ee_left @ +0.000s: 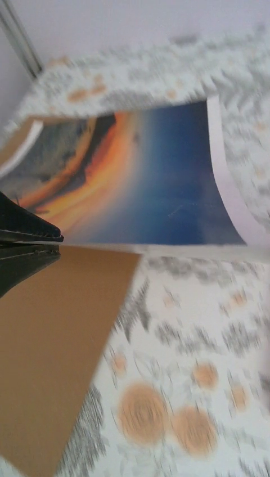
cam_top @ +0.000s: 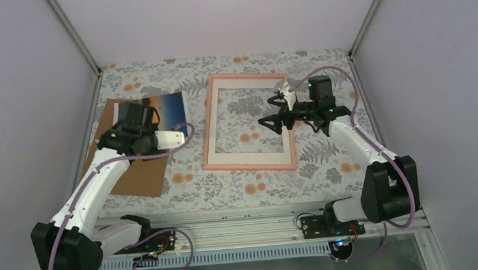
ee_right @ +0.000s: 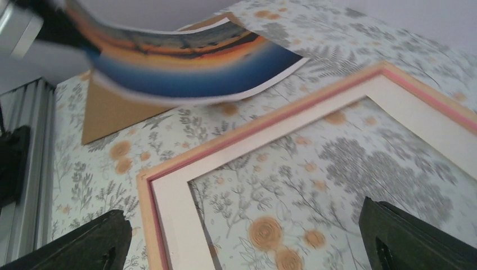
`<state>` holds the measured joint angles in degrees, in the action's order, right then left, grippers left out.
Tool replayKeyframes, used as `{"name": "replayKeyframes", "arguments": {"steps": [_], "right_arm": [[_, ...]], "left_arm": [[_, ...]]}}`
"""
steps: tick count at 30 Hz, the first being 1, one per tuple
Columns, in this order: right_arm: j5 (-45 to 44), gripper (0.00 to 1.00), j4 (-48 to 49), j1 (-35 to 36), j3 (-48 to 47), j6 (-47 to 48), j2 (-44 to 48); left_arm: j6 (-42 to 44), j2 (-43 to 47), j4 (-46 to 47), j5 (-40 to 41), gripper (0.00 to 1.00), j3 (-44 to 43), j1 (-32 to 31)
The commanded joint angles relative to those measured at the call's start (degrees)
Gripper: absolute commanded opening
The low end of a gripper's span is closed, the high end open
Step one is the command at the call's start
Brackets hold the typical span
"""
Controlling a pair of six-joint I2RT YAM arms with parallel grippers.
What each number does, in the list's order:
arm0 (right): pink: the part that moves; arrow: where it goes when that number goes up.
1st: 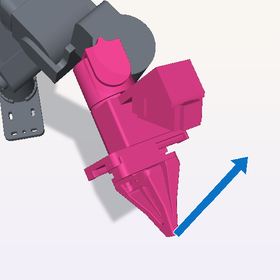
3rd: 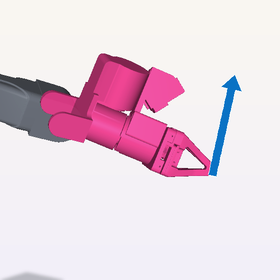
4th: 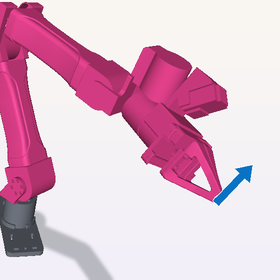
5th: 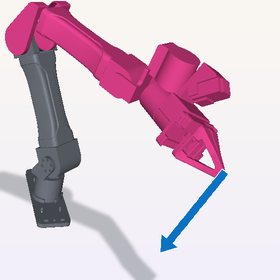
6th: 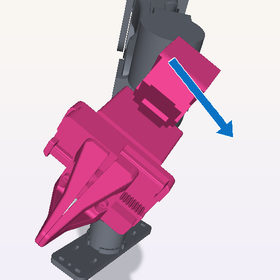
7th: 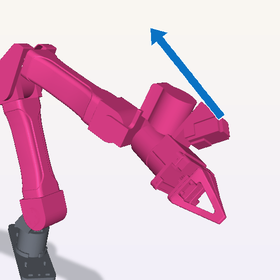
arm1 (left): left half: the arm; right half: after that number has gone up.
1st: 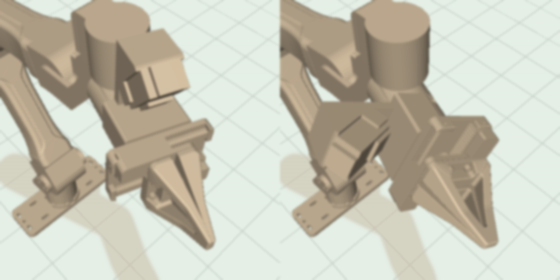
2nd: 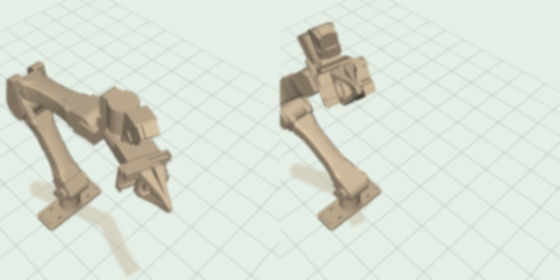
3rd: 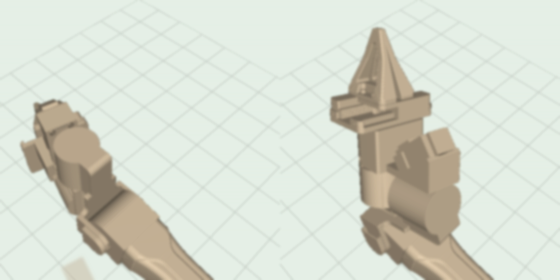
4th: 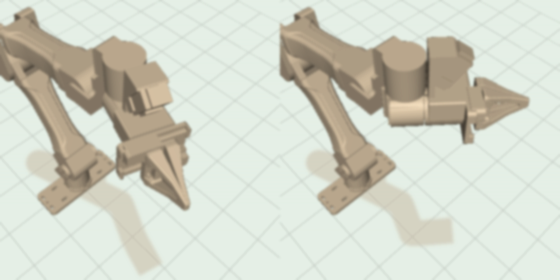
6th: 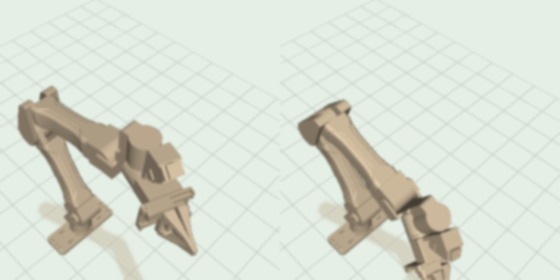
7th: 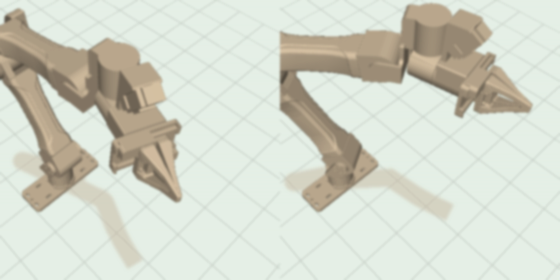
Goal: Put the photo into the frame
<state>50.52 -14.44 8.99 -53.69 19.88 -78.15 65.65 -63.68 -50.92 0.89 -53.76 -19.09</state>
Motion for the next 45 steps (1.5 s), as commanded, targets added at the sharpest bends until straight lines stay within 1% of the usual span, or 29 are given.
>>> {"name": "replayKeyframes", "arguments": {"steps": [1, 5, 8, 11, 13, 15, 18, 20, 24, 25, 28, 32, 36, 38, 39, 40, 42, 43, 44, 45], "right_arm": [[2.5, 1.00, 3.7, 5.2, -1.6, 8.9, 0.7], [1.7, 1.00, 7.7, 11.3, -2.6, 11.4, 0.7], [0.4, 1.00, 10.0, 15.5, -4.3, 12.7, 0.2], [-1.3, 1.00, 11.6, 18.8, -6.1, 13.9, 0.0], [-3.2, 1.00, 12.8, 20.0, -7.7, 13.9, -0.5], [-4.7, 1.00, 13.4, 20.3, -9.6, 13.3, -1.1], [-7.7, 1.00, 12.9, 20.2, -12.2, 11.4, -1.4], [-8.2, 1.00, 10.9, 20.4, -13.1, 10.8, -1.3], [-9.0, 0.93, 9.3, 21.3, -11.6, 11.4, -0.3], [-9.1, 0.89, 9.2, 21.6, -11.2, 11.6, 0.0], [-8.8, 0.71, 8.5, 22.0, -11.1, 10.9, 0.2], [-8.7, 0.37, 5.6, 22.0, -12.2, 8.6, 0.8], [-7.8, 0.04, 3.5, 22.0, -12.1, 5.2, 2.7], [-7.0, 0.04, 2.9, 22.0, -12.4, 3.0, 3.7], [-6.3, 0.04, 2.4, 22.0, -12.7, 1.7, 4.2], [-5.0, 0.04, 1.6, 22.0, -13.1, 0.6, 4.7], [-1.8, 0.04, 0.2, 21.9, -13.7, -2.6, 5.9], [-0.5, 0.04, -0.1, 21.9, -13.6, -4.8, 6.6], [0.7, 0.04, 0.0, 21.9, -13.3, -7.3, 7.2], [1.8, 0.04, 0.1, 21.9, -12.8, -9.7, 7.9]], "left_arm": [[5.3, -1.5, -4.4, 1.6, 0.02, -8.9, 3.7], [5.8, -3.9, -10.5, -5.9, 0.02, -22.3, 3.5], [4.6, -8.2, -17.3, -12.0, 0.02, -33.7, 3.0], [3.2, -11.5, -21.5, -16.2, 0.02, -41.7, 0.6], [3.1, -12.6, -22.9, -17.0, 0.02, -45.4, -1.7], [3.1, -13.2, -22.8, -17.2, 0.02, -47.3, -3.6], [2.6, -14.7, -22.7, -17.0, 0.02, -50.3, -5.9], [1.8, -16.5, -23.6, -17.7, 0.02, -53.5, -7.2], [0.2, -20.2, -25.2, -19.9, 0.02, -60.3, -8.5], [-0.1, -20.6, -25.1, -20.0, 0.02, -61.5, -8.8], [0.1, -21.3, -24.9, -20.4, 0.02, -63.6, -9.7], [-0.3, -21.1, -23.5, -19.5, 0.02, -64.5, -11.0], [-1.4, -21.3, -22.8, -18.8, 0.02, -65.3, -11.9], [-2.7, -21.1, -21.7, -18.4, 0.03, -65.1, -12.1], [-4.0, -20.9, -20.5, -17.3, 0.11, -65.0, -12.2], [-6.5, -20.7, -18.4, -15.9, 0.34, -65.1, -12.2], [-11.2, -20.0, -12.6, -11.8, 0.62, -64.9, -12.2], [-14.3, -19.7, -8.8, -9.5, 0.75, -64.9, -12.0], [-17.4, -19.4, -3.7, -6.4, 0.91, -64.8, -11.7], [-20.7, -19.2, -0.3, -4.6, 0.99, -64.9, -11.3]]}}
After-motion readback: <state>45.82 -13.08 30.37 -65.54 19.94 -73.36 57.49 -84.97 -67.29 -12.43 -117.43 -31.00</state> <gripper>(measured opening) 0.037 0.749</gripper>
